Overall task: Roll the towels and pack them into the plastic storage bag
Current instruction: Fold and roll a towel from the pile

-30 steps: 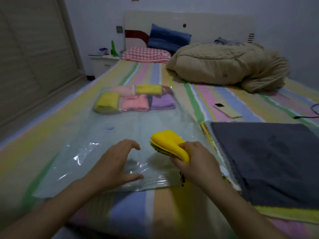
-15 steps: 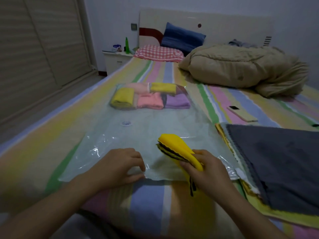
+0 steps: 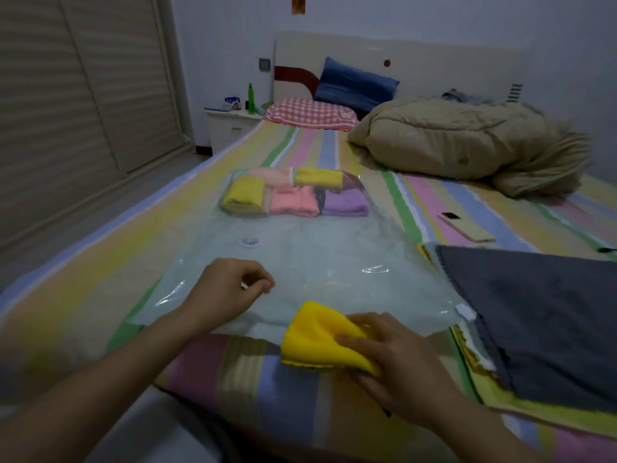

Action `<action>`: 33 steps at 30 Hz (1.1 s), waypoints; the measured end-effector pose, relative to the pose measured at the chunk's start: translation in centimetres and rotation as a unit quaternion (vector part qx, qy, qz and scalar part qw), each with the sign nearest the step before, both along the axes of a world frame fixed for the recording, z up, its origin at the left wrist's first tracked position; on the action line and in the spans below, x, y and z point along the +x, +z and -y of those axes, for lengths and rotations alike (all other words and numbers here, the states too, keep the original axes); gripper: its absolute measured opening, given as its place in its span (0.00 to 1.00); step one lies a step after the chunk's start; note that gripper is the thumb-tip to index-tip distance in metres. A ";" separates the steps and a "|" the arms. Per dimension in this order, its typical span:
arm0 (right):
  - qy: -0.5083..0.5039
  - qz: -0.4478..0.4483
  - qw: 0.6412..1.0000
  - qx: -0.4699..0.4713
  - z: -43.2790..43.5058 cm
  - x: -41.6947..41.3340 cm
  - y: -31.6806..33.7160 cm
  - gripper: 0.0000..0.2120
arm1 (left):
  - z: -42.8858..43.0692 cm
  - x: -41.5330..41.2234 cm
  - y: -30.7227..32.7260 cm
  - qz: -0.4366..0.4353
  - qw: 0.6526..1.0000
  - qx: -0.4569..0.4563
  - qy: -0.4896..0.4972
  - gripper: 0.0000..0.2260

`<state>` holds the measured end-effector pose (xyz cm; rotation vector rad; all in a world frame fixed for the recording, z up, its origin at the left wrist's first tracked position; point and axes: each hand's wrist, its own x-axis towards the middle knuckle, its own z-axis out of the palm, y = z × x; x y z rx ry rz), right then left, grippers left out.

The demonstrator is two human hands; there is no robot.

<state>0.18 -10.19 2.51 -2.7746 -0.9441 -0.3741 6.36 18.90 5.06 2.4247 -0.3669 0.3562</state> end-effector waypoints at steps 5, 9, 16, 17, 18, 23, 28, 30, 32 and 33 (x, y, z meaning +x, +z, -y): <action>-0.134 -0.148 0.979 0.029 -0.7 0.5 1.2 0.23 | 2.5 -2.2 3.3 0.042 0.999 -0.009 0.002 0.03; -0.213 -0.174 0.941 0.196 -2.8 1.9 3.7 0.18 | 5.3 -4.2 6.2 0.080 0.996 -0.019 -0.020 0.06; -0.300 -0.162 0.918 0.204 -7.9 11.5 3.0 0.28 | 5.3 -2.3 8.1 -0.029 0.985 -0.147 -0.084 0.04; -0.311 -0.141 0.917 0.206 -8.6 13.1 2.6 0.28 | 4.4 -1.1 7.8 -0.035 0.982 -0.171 -0.064 0.04; -0.318 -0.124 0.915 0.214 -9.2 14.7 2.1 0.26 | 3.2 0.4 7.3 -0.030 0.983 -0.180 -0.031 0.03; -0.324 -0.095 0.905 0.259 -13.5 22.9 0.9 0.20 | -4.9 9.1 3.1 -0.033 0.977 -0.137 0.160 0.04; -0.322 -0.044 0.920 0.220 -18.1 31.8 0.2 0.35 | -8.0 15.8 -0.4 -0.059 0.977 -0.091 0.185 0.12; -0.330 -0.031 0.919 0.214 -19.6 34.7 -0.3 0.38 | -8.0 17.8 -1.5 -0.072 0.976 -0.091 0.185 0.15; -0.347 -0.047 0.910 0.223 -20.4 37.1 -0.5 0.37 | -8.2 19.4 -2.7 -0.084 0.976 -0.095 0.179 0.16; -0.350 -0.070 0.906 0.229 -20.6 38.2 -0.6 0.35 | -8.3 20.0 -3.2 -0.091 0.976 -0.098 0.172 0.17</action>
